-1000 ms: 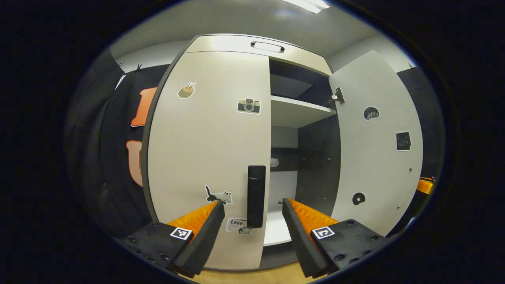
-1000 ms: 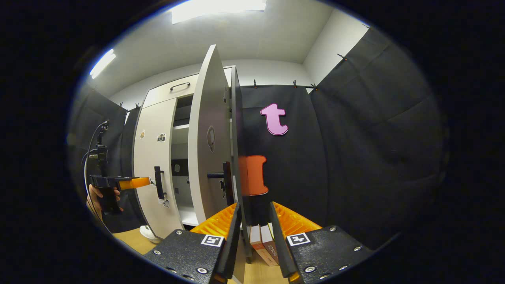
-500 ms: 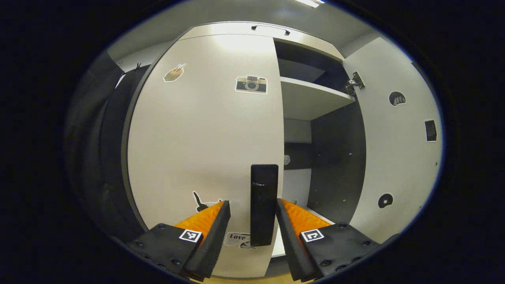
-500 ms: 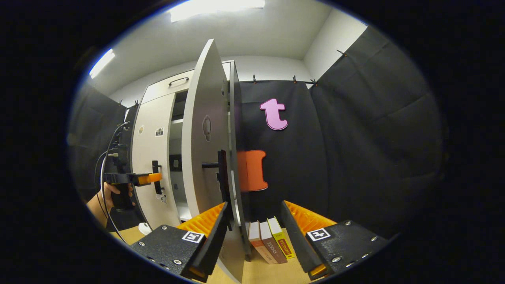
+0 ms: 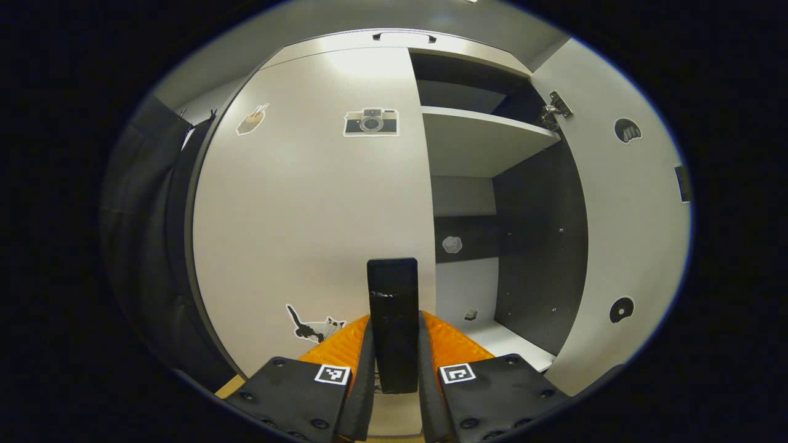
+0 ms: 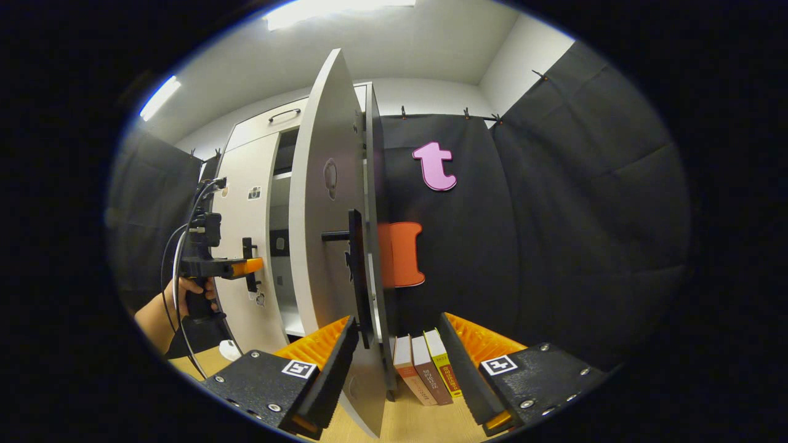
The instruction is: Open the right door of the double-door shoe cabinet with the right hand, and open the left door with the left hand.
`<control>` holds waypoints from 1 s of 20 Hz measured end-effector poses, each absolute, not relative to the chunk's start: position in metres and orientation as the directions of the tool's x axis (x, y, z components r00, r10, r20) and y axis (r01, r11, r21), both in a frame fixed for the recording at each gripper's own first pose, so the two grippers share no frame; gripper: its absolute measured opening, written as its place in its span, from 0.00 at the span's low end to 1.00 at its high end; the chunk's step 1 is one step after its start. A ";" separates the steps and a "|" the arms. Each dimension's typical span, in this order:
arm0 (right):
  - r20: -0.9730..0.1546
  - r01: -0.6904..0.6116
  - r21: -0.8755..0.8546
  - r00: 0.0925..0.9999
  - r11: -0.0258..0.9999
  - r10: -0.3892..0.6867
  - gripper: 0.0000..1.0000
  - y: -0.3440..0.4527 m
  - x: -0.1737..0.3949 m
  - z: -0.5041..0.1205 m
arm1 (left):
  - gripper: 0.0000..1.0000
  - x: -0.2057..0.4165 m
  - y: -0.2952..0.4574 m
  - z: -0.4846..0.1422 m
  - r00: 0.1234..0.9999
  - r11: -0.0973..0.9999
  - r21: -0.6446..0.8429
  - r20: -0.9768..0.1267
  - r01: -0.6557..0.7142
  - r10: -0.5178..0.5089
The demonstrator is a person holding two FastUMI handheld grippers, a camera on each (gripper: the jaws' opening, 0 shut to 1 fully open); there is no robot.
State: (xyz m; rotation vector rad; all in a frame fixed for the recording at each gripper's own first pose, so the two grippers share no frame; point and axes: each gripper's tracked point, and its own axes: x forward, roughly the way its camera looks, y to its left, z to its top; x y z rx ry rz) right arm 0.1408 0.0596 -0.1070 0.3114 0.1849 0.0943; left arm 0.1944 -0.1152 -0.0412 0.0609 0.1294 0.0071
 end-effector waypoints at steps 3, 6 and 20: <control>-0.179 -0.057 0.310 0.977 0.949 0.117 0.82 0.060 0.139 -0.106 | 0.34 0.191 -0.114 -0.044 0.983 1.000 0.023 -0.181 -0.008 0.012; -0.184 -0.059 0.324 0.975 0.944 0.125 0.82 0.064 0.126 -0.099 | 0.28 0.188 -0.113 -0.045 0.979 1.000 0.027 -0.204 -0.008 0.013; -0.203 -0.084 0.302 0.968 0.950 0.150 0.82 0.096 0.099 -0.076 | 0.24 0.166 -0.102 -0.041 0.980 0.996 0.040 -0.186 0.075 -0.067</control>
